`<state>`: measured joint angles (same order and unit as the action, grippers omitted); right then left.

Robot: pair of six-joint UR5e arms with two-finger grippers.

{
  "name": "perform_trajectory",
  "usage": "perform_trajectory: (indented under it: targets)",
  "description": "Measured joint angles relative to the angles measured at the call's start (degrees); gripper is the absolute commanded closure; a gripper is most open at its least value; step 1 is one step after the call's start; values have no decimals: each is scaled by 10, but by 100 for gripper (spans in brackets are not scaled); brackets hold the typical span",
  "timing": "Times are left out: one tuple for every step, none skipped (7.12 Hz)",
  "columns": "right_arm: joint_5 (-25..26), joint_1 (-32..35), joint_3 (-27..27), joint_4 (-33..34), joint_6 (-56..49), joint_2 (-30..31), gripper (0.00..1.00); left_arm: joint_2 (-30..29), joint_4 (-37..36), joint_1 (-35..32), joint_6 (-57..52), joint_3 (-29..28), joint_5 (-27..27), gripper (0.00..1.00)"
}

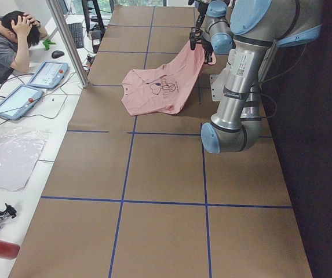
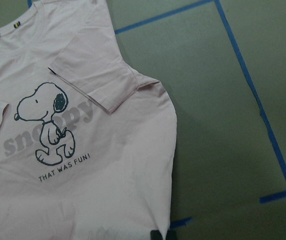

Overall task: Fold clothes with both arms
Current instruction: 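Lift the hem with both grippers and fold it toward the collar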

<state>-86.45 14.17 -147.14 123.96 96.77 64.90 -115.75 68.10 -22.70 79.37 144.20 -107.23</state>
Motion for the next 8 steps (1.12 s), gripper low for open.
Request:
perform_trajectory:
  targets:
    - [-2, 38, 54, -27, -34, -17, 100, -11, 1, -43, -52, -50, -2, 100]
    - [-7, 79, 125, -84, -52, -24, 100, -22, 18, -84, -94, -105, -2, 100]
    - [-18, 120, 203, -156, -65, -28, 100, -27, 58, -119, -124, -165, -3, 100]
    - [-32, 157, 269, -215, -81, -35, 100, -31, 111, -147, -141, -228, -3, 100]
    - [-41, 189, 327, -253, -97, -50, 100, -37, 160, -171, -157, -287, -3, 100]
    - [-47, 214, 378, -270, -110, -73, 100, -43, 190, -195, -182, -331, -3, 100]
    - [-56, 235, 440, -295, -118, -100, 100, -51, 216, -220, -210, -379, -2, 100]
    - [-64, 253, 521, -353, -125, -123, 100, -64, 265, -239, -228, -451, 3, 100]
